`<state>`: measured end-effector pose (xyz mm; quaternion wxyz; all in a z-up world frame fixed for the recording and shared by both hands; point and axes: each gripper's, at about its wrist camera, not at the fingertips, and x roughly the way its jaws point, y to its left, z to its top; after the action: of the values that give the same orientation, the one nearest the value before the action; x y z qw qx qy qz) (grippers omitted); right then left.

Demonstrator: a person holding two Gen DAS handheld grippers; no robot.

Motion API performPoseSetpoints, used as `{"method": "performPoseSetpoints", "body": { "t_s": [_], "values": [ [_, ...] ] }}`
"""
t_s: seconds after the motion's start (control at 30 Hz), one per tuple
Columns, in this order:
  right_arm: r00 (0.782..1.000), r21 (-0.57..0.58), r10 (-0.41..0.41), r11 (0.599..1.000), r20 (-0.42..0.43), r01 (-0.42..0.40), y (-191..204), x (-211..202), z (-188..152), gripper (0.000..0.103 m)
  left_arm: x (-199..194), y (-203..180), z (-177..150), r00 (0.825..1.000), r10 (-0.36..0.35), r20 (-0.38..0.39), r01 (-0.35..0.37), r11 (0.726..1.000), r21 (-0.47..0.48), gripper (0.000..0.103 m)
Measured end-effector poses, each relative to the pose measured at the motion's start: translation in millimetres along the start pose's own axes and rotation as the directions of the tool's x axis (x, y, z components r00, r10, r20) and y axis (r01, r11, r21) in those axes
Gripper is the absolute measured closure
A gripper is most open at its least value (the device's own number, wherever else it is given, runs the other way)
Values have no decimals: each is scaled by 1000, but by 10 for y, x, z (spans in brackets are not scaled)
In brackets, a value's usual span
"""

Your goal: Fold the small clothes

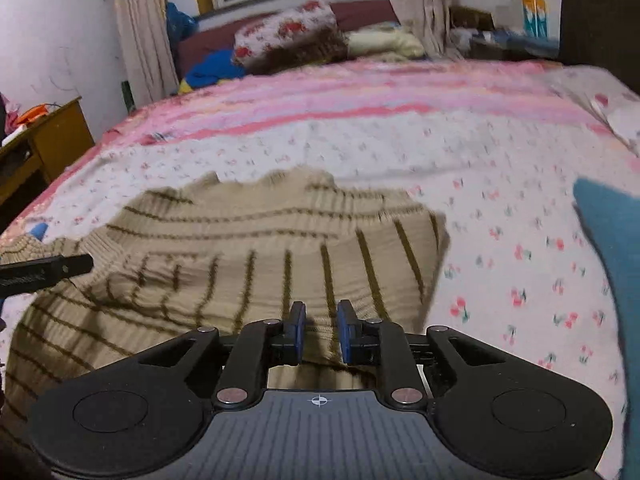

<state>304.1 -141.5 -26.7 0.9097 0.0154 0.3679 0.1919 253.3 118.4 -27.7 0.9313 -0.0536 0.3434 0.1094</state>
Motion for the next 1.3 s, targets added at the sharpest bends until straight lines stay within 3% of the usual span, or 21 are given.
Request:
{"method": "performPoseSetpoints", "body": {
  "t_s": [0.03, 0.2, 0.33, 0.43, 0.57, 0.73, 0.87, 1.07, 1.2, 1.3],
  "values": [
    [1000, -3, -4, 1000, -8, 4, -13, 16, -18, 85, 61, 1, -28, 1000, 9, -30, -8, 1000, 15, 47],
    [1000, 37, 16, 999, 7, -17, -41, -54, 13, 82, -2, 59, -95, 999, 36, -36, -34, 998, 60, 46],
    [992, -27, 115, 993, 58, -113, 259, -138, 158, 82, -25, 60, -67, 999, 38, -38, -37, 998, 48, 46],
    [977, -63, 214, 975, -8, -214, 545, 40, 220, 82, -36, 44, -40, 998, 45, -31, -43, 998, 55, 46],
    [973, -106, 211, 970, -92, -220, 817, 328, 143, 82, -76, 177, -49, 998, 50, -43, -49, 998, 36, 46],
    [971, -51, 225, 972, -77, -229, 741, 328, 86, 82, -200, 481, -69, 999, 34, -33, -35, 998, -49, 46],
    [974, -63, 219, 973, -59, -222, 732, 278, 62, 82, -398, 742, 10, 993, 115, 39, -112, 991, -78, 46],
    [976, -65, 214, 974, -40, -216, 777, 253, 28, 79, -559, 1417, 245, 966, 246, 76, -225, 951, -212, 46],
    [975, -46, 221, 974, -35, -222, 761, 236, 28, 79, -547, 1811, 283, 953, 295, 66, -261, 914, -310, 47],
    [974, -47, 222, 974, -34, -223, 764, 218, 31, 79, -501, 2041, 268, 955, 291, 48, -251, 888, -386, 47]
  ]
}}
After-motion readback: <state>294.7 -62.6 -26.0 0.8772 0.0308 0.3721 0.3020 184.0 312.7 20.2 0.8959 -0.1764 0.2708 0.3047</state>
